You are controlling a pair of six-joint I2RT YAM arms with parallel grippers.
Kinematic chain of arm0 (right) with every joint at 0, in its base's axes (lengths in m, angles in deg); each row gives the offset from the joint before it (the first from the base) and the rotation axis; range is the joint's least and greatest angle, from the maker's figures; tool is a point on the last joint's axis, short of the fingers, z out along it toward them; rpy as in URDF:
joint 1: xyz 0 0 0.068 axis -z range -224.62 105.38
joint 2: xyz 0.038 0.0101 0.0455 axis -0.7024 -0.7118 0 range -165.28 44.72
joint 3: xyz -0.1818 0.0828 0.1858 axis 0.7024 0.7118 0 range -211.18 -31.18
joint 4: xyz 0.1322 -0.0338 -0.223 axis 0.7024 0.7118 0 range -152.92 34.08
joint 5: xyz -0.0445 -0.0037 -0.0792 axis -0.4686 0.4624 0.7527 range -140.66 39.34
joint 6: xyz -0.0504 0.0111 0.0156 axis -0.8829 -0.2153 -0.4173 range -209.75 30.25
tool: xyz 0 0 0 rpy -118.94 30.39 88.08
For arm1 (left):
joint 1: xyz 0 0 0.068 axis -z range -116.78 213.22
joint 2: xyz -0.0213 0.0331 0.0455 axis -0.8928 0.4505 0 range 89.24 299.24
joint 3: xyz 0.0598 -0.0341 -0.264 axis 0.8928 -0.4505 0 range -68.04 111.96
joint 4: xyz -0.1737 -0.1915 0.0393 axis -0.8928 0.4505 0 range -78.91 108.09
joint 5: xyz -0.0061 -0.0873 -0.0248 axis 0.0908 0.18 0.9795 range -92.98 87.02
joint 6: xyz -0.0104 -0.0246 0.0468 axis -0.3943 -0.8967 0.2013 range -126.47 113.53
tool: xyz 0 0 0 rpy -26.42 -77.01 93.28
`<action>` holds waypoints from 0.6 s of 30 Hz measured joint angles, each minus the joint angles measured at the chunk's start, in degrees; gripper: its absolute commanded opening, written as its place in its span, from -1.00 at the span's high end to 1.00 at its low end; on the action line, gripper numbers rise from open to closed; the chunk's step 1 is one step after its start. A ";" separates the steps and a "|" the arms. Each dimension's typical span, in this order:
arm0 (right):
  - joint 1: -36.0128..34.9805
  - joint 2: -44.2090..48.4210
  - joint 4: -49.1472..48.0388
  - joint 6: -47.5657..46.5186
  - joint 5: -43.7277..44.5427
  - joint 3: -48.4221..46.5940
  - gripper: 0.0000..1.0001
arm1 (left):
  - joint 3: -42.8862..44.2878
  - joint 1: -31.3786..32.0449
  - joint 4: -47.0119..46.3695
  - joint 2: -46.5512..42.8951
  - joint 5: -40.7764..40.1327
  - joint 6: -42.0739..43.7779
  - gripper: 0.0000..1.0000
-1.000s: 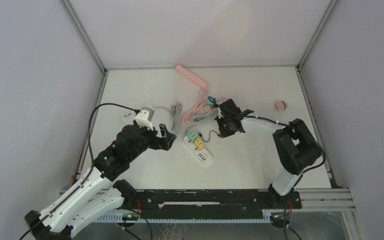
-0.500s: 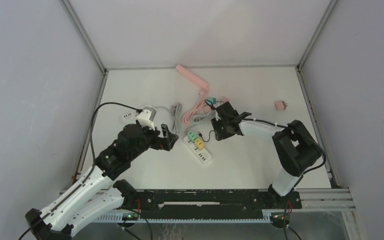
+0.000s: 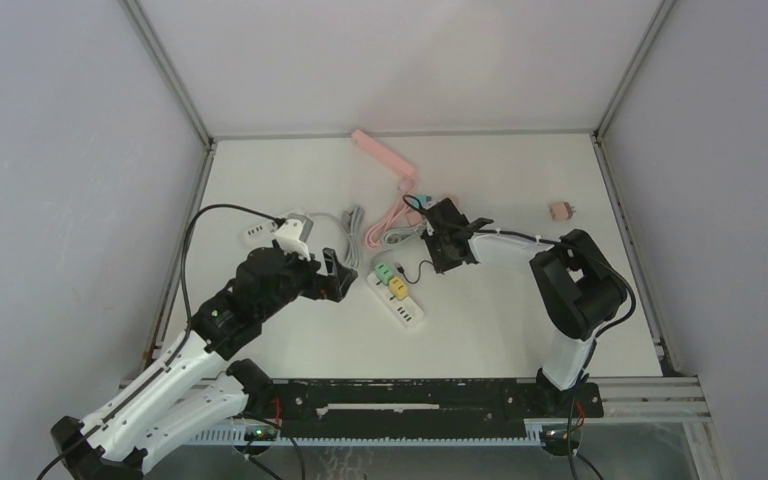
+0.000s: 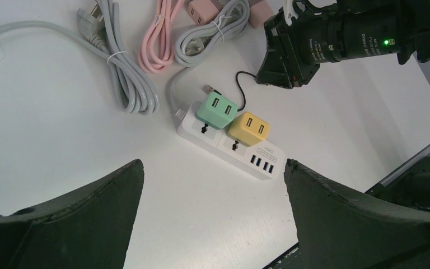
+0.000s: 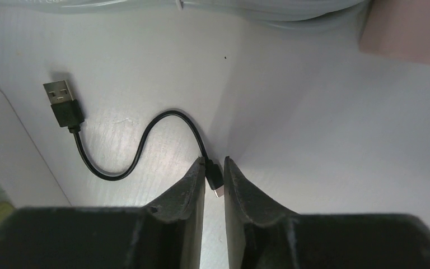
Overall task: Insert the plug
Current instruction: Pick up the plug from the center of the board.
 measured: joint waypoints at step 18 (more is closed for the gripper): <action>9.73 6.78 -1.88 7.82 -12.09 8.59 0.92 | 0.00 0.00 0.00 -0.02 1.22 -0.02 -0.97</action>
